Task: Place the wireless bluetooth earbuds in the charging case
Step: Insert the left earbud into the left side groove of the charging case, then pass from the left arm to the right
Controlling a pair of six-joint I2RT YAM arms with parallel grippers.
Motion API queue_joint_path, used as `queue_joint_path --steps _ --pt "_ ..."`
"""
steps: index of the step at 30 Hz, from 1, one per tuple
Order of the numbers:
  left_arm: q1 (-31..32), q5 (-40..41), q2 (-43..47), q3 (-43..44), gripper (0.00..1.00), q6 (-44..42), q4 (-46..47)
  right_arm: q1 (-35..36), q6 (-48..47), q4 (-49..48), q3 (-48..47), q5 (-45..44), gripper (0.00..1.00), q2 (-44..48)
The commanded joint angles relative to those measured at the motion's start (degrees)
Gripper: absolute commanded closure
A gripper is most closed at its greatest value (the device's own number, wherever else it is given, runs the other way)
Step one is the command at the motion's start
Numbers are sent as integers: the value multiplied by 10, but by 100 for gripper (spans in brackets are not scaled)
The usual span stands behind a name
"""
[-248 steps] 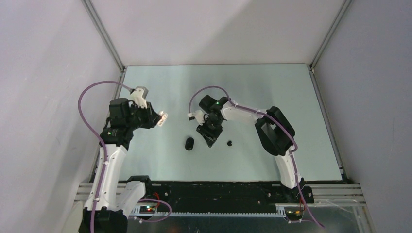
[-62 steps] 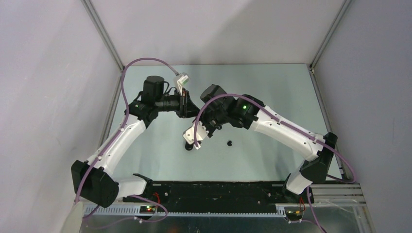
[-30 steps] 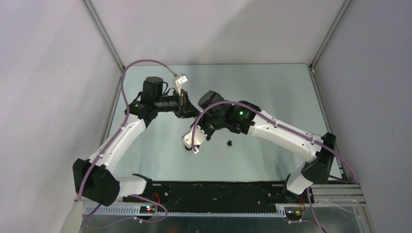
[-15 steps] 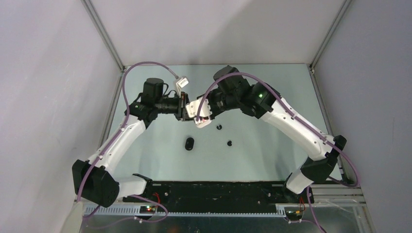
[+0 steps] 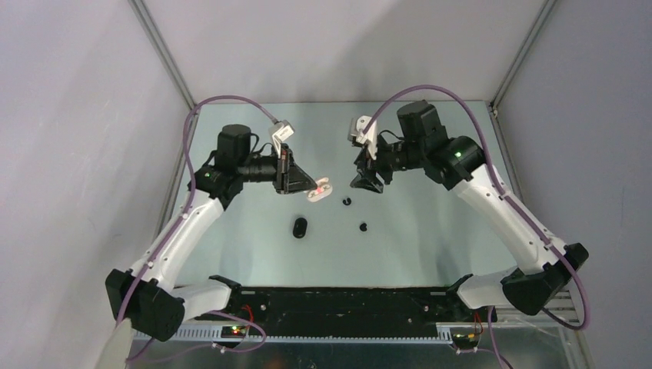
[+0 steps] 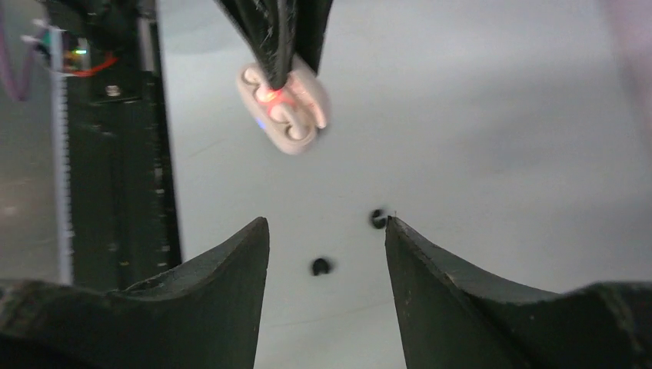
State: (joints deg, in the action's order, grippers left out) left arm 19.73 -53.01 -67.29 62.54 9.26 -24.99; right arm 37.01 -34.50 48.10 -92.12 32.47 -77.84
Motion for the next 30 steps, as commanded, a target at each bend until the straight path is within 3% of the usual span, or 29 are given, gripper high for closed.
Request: queue_joint_path --steps 1,11,25,30 --pt "-2 -40 33 8 100 -57 -2 -10 110 -42 45 104 39 -13" --pt "21 -41 65 24 100 -132 -13 12 66 -60 29 200 44 -49" --pt "24 -65 49 54 100 -134 -16 51 102 -108 -1 204 55 -95" --pt "23 -64 48 53 100 -131 -16 42 143 -126 0 217 70 -103"
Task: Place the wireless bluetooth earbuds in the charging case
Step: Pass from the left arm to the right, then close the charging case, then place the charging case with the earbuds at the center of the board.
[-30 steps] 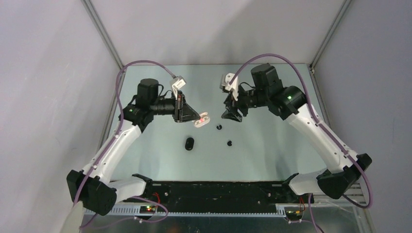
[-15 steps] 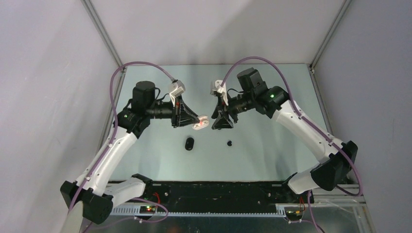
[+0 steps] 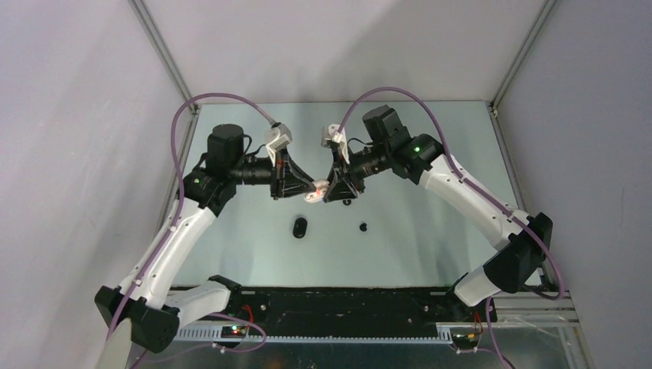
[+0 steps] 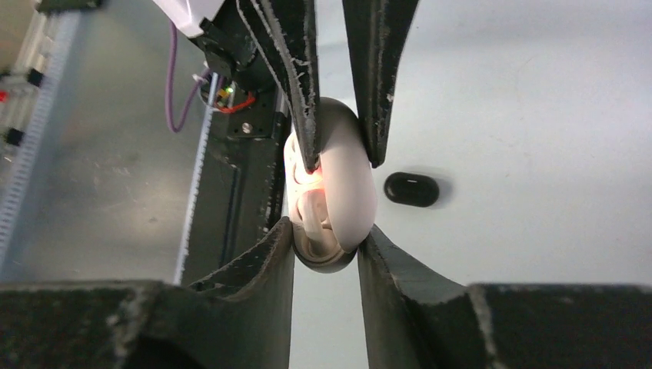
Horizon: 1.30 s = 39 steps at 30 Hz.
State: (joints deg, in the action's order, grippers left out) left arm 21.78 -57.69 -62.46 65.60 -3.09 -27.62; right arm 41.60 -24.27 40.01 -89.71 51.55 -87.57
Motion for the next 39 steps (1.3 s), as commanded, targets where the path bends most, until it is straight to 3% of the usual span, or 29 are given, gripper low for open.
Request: queue_joint_path --steps 1,3,5,6,8,14,17,19,23,25,28,33,39 --pt "3 -14 -1 23 100 -6 10 -6 47 -51 -23 28 73 -7" --pt "3 -6 -1 26 98 3 10 -11 61 -59 -21 33 80 -8" --pt "3 2 -1 29 82 15 10 -15 73 -66 -17 36 85 -8" --pt "3 2 -1 30 69 22 10 -18 80 -69 -16 37 89 -8" --pt "3 -10 -2 33 57 27 10 -24 101 -81 -13 40 94 -9" --pt "11 -18 2 25 37 42 11 -54 209 -142 2 55 98 -19" --pt "14 0 6 19 35 18 10 -73 277 -181 7 69 97 -26" --pt "24 53 11 16 36 -18 10 -86 342 -221 15 87 97 -32" --pt "57 209 19 13 38 -96 10 -109 482 -330 50 125 98 -44" --pt "68 297 18 14 38 -130 10 -114 496 -344 63 130 98 -46" --pt "73 368 21 20 29 -169 9 -125 477 -314 81 122 98 -46" --pt "62 436 44 6 10 -177 -23 -167 358 -173 139 -11 98 -33" --pt "58 487 48 -46 5 -89 -77 -274 316 -138 245 -101 98 -39"
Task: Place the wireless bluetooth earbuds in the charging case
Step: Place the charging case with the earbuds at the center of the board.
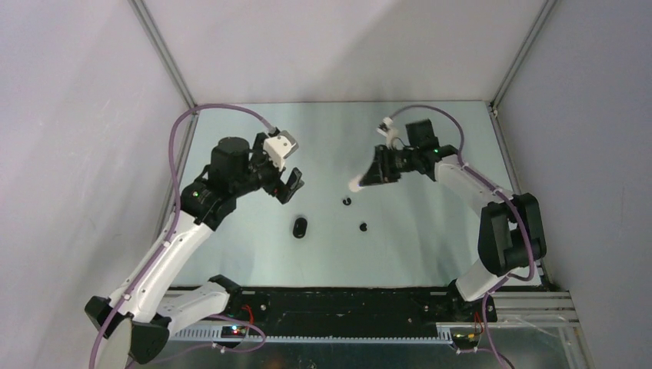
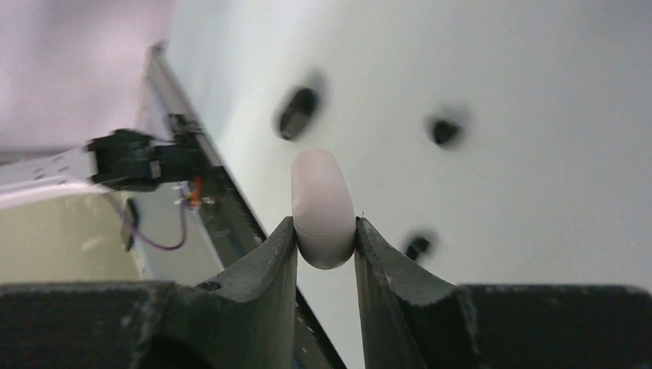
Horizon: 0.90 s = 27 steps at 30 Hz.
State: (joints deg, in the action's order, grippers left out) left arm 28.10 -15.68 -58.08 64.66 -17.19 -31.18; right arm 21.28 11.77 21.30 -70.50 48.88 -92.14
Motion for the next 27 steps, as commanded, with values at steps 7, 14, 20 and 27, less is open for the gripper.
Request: queue_joint_path --steps 7,14,20,27 --pt "-37 55 -12 -96 7 157 -65 -172 -100 58 102 -124 96 -46" --pt "-83 17 -35 -105 9 208 -65 -228 -143 59 104 -137 89 -86" --pt "-121 -12 -38 -114 9 242 -64 -250 -126 63 97 -167 54 -102" --pt "-148 -11 -34 -139 9 292 -56 -299 -62 108 81 -273 33 -41"
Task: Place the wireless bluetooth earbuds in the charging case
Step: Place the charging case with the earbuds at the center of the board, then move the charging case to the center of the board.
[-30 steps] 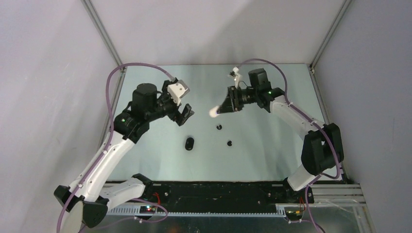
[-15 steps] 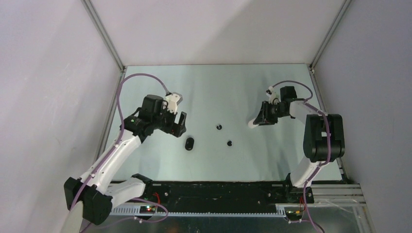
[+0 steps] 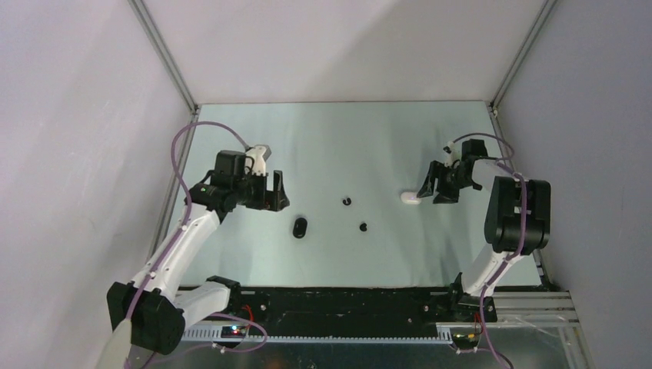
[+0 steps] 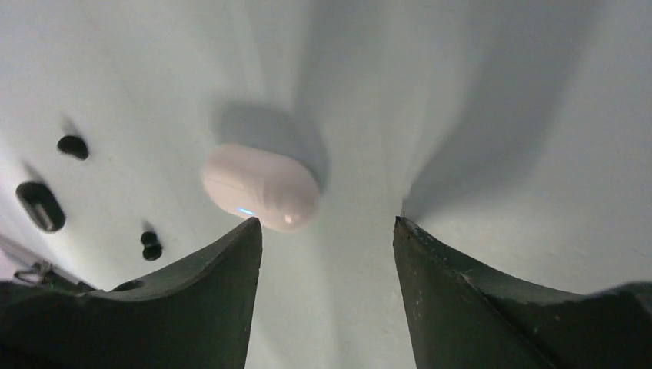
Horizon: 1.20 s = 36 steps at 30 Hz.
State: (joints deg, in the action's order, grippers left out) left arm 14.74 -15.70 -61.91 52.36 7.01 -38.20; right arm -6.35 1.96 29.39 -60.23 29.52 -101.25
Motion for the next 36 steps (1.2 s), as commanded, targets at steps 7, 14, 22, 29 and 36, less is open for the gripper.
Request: queue_joint_path --steps 7,14,22,29,36 --pt "-24 1 -37 -84 13 122 69 -14 75 56 5 -44 34 132" --pt "-22 -29 -144 -85 17 114 124 28 86 45 51 -8 35 218" --pt "49 -58 -202 -73 21 115 134 30 88 43 80 -4 35 258" --pt "97 -72 -233 -56 25 109 135 27 94 31 80 6 36 259" --pt "180 -87 -251 -20 25 68 133 31 101 13 82 11 36 259"
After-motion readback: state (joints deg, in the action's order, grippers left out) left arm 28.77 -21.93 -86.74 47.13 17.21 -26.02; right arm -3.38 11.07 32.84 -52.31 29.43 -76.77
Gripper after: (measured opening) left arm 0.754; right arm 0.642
